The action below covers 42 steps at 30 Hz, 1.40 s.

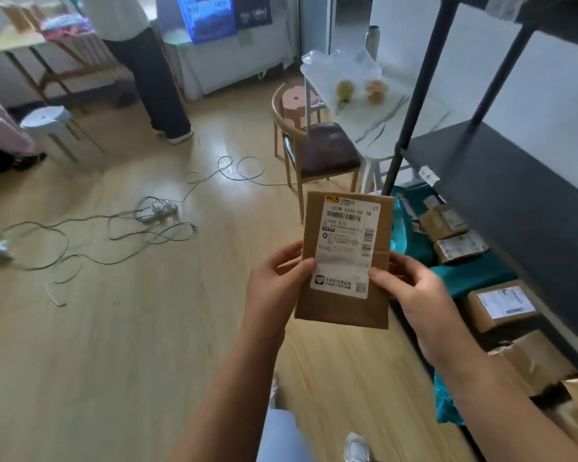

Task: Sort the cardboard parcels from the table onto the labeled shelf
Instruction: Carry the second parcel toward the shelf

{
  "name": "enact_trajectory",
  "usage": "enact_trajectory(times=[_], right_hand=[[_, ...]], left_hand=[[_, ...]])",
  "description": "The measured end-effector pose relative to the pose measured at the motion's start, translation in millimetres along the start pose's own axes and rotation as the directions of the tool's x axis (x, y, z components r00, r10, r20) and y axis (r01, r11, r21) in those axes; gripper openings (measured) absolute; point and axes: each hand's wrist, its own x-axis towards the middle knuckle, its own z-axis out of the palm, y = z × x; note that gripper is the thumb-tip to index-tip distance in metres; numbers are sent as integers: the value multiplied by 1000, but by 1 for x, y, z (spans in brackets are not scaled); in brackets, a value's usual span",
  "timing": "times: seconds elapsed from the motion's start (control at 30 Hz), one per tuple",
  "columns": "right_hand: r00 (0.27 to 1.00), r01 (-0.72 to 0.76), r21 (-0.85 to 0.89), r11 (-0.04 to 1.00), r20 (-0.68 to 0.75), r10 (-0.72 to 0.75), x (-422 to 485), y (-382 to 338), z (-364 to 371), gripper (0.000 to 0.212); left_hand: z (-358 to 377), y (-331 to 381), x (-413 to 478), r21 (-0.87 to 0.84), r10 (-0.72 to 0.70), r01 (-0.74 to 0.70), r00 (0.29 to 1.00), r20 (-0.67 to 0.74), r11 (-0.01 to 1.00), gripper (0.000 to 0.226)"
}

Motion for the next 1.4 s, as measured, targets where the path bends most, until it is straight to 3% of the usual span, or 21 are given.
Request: enact_trajectory(times=[0.17, 0.37, 0.5, 0.67, 0.9, 1.07, 1.23, 1.4], right_hand=[[994, 7, 26, 1000, -105, -4, 61, -15, 51, 36], [956, -30, 93, 995, -287, 56, 106, -36, 93, 39], [893, -73, 164, 984, -429, 138, 129, -37, 92, 35], [760, -90, 239, 967, -611, 221, 166, -41, 68, 36], [714, -112, 264, 958, -649, 262, 228, -49, 18, 27], [666, -100, 254, 962, -701, 255, 256, -58, -15, 27], [628, -91, 245, 965, -738, 246, 290, -70, -42, 28], [567, -119, 295, 948, -764, 308, 325, -78, -62, 34]], left_hand=[[-31, 21, 83, 40, -30, 26, 994, 101, 999, 28], [-40, 59, 175, 154, -83, 41, 957, 280, 987, 33], [-15, 70, 225, 282, -143, 14, 885, 443, 959, 33], [37, 69, 270, 425, -215, -60, 793, 570, 903, 40], [115, 67, 318, 491, -293, -10, 792, 536, 871, 34], [169, 76, 348, 495, -336, -30, 698, 632, 868, 36], [237, 81, 381, 536, -389, -51, 630, 672, 843, 58], [294, 88, 417, 605, -456, -74, 588, 669, 793, 48]])
